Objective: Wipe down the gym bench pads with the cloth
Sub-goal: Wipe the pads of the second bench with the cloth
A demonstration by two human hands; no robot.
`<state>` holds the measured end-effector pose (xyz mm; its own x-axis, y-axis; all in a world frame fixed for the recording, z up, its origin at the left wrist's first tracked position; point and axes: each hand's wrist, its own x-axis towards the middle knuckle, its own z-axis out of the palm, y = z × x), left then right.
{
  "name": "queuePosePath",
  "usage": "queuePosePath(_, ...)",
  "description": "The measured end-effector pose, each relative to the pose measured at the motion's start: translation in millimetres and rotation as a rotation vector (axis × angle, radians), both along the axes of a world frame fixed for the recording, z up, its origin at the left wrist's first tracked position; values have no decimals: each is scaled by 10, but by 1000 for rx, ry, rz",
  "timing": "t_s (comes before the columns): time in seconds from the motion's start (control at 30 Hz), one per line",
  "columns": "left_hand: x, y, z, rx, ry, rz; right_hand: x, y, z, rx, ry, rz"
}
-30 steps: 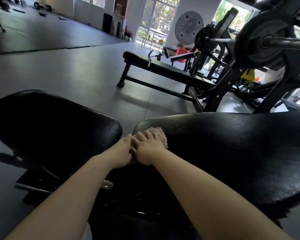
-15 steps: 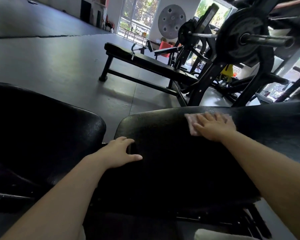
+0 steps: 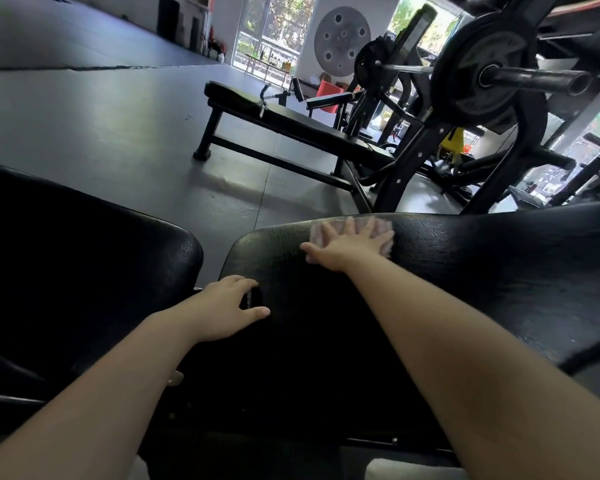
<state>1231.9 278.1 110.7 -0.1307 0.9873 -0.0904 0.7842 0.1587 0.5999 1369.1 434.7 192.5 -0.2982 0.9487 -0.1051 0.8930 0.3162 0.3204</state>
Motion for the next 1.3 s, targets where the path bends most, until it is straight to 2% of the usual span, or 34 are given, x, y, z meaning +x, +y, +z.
queuePosePath(0.23, -21, -5, 11, -33, 33, 30, -358, -330, -303, -116, -54, 252)
queuePosePath(0.3, -8, -1, 24, -23, 57, 28, -320, -356, -298, -116, -46, 267)
queuePosePath(0.63, 51, -55, -11, -1, 34, 27, 757, 97, 410, 49, 45, -101)
queuePosePath(0.77, -10, -110, -80, -12, 13, 34, 742, 215, 428, 60, 70, -163)
queuePosePath(1.13, -194, -181, -155, -36, -11, 32, -207, 230, -67, -41, -7, 67)
queuePosePath(1.3, -212, -182, -115, -44, 13, 25, -517, -68, -289, -130, -86, 308)
